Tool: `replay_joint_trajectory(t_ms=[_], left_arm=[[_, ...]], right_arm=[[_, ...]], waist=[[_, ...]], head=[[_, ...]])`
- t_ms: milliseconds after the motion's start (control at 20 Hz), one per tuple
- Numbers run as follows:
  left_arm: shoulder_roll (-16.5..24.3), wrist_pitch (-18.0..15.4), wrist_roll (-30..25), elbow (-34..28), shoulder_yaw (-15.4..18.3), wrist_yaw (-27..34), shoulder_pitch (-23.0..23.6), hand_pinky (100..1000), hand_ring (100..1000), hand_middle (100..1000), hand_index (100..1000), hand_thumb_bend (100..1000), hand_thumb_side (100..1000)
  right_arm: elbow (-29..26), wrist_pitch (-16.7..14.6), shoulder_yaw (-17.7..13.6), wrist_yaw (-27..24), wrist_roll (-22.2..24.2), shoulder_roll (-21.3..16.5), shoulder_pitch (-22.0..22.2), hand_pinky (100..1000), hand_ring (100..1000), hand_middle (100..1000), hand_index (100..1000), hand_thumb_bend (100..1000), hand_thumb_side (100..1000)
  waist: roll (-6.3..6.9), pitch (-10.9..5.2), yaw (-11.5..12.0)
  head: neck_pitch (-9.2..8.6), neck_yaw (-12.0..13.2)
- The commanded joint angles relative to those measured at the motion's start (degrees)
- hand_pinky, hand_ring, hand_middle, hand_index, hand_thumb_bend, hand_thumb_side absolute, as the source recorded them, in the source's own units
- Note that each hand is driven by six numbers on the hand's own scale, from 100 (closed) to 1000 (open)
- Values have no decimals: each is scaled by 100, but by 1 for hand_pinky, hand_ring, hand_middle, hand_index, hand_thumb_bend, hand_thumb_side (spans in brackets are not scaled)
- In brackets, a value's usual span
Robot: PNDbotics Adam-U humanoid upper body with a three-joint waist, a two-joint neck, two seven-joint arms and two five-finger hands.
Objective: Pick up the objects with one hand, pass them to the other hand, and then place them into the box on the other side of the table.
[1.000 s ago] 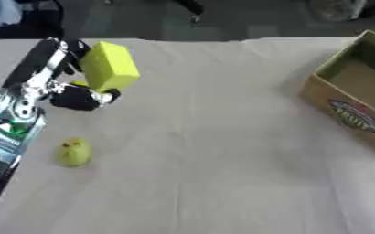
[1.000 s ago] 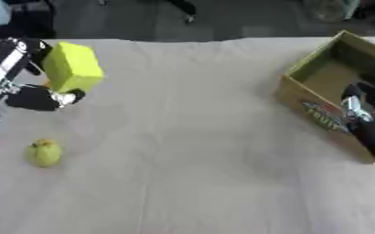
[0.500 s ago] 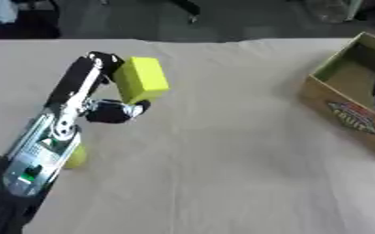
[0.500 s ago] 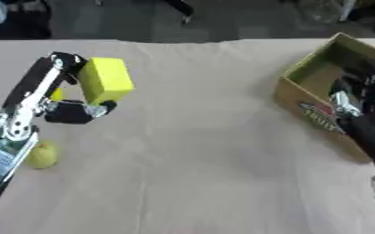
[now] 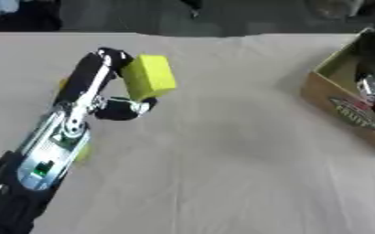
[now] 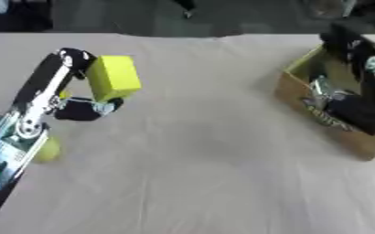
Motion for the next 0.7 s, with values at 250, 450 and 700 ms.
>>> replay_joint_trajectory(t_ms=[250, 450, 700], left_arm=[[22, -62, 112, -146, -15, -75, -19, 609, 567, 482, 486, 265, 100], [-25, -114, 159, -228, -23, -145, -2, 606, 565, 482, 486, 266, 100], [-59, -154, 65, -326, -61, -376, 12, 606, 567, 486, 488, 285, 100]], right_arm=[[-61, -6, 330, 141, 373, -676, -513, 996, 929, 893, 957, 100, 316], [-61, 132, 510, 176, 567, -739, -786, 992, 927, 892, 952, 100, 287], [-61, 357, 711, 322, 770, -716, -1089, 988, 934, 898, 949, 100, 251]], waist=[[-26, -143, 25], [-33, -154, 40], [-37, -166, 58]], head=[[29, -49], [46, -59], [59, -88]])
